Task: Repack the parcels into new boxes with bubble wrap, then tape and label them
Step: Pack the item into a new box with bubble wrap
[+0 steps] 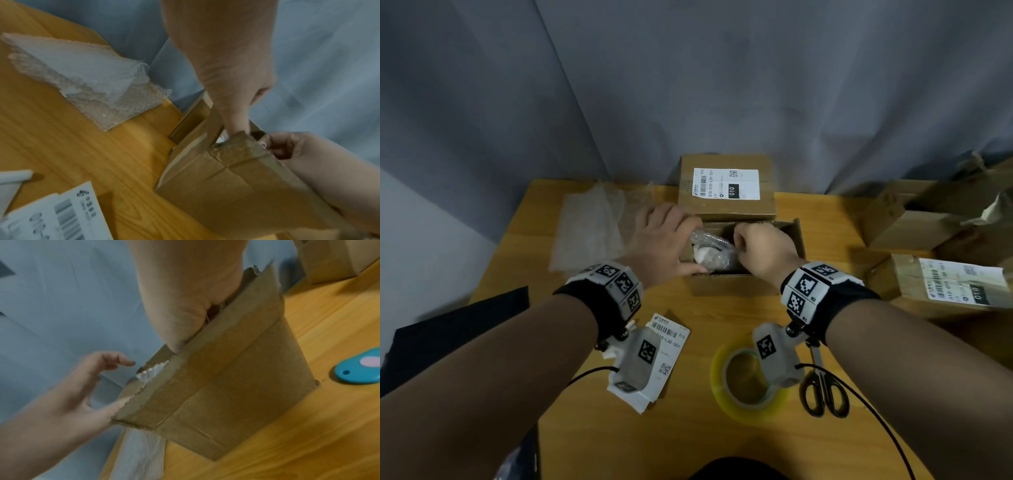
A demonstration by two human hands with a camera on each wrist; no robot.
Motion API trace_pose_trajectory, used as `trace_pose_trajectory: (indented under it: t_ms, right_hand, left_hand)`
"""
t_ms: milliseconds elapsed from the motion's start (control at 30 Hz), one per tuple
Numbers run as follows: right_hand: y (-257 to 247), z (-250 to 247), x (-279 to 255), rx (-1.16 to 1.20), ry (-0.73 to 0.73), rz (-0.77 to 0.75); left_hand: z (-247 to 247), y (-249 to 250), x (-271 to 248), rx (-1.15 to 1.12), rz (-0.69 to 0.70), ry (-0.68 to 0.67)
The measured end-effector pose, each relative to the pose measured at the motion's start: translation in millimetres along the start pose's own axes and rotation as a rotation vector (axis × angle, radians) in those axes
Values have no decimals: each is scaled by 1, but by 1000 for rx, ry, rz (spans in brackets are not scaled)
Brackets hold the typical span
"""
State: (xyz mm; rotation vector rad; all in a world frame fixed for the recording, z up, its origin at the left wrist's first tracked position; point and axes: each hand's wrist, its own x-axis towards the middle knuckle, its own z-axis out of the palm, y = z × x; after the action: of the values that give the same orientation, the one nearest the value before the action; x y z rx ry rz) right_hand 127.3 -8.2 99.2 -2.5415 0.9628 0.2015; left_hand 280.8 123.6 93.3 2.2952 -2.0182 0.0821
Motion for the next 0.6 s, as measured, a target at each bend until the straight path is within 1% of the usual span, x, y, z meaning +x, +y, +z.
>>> trace_pose_trajectory:
  t_ms: [33, 67, 100, 133, 200, 267, 300, 433, 467, 500, 567, 600]
  right_hand:
    - [2, 1, 0, 19, 11, 8]
    - [4, 3, 0, 39, 18, 9]
    - [6, 4, 0, 60, 25, 5]
    - [8, 6, -1, 84, 35, -2]
    - [11, 7, -2, 128, 61, -17]
    - [14, 6, -4, 105, 97, -44]
    - [15, 6, -4, 65, 109, -65]
    - [16, 9, -3, -80, 103, -164]
    - [15, 12, -1, -95, 70, -152]
    - [14, 17, 2, -98, 7, -116]
    - [16, 29, 7, -69, -169, -15]
    - [17, 33, 7, -54, -222, 6]
  left_hand:
    - [0, 1, 2, 41, 66, 63]
    - [0, 2, 4, 73, 136, 88]
    - [0, 4, 7, 75, 189, 40]
    - [0, 7, 10, 65, 208, -32]
    - [4, 11, 14, 71, 147, -212]
    - [8, 13, 15, 90, 77, -328]
    - [10, 14, 15, 80, 61, -345]
    - [10, 18, 14, 35, 24, -296]
    - [10, 18, 14, 41, 12, -299]
    - [10, 18, 14, 50, 3, -309]
    - [12, 18, 14, 77, -4, -341]
    - [13, 17, 14, 93, 1, -361]
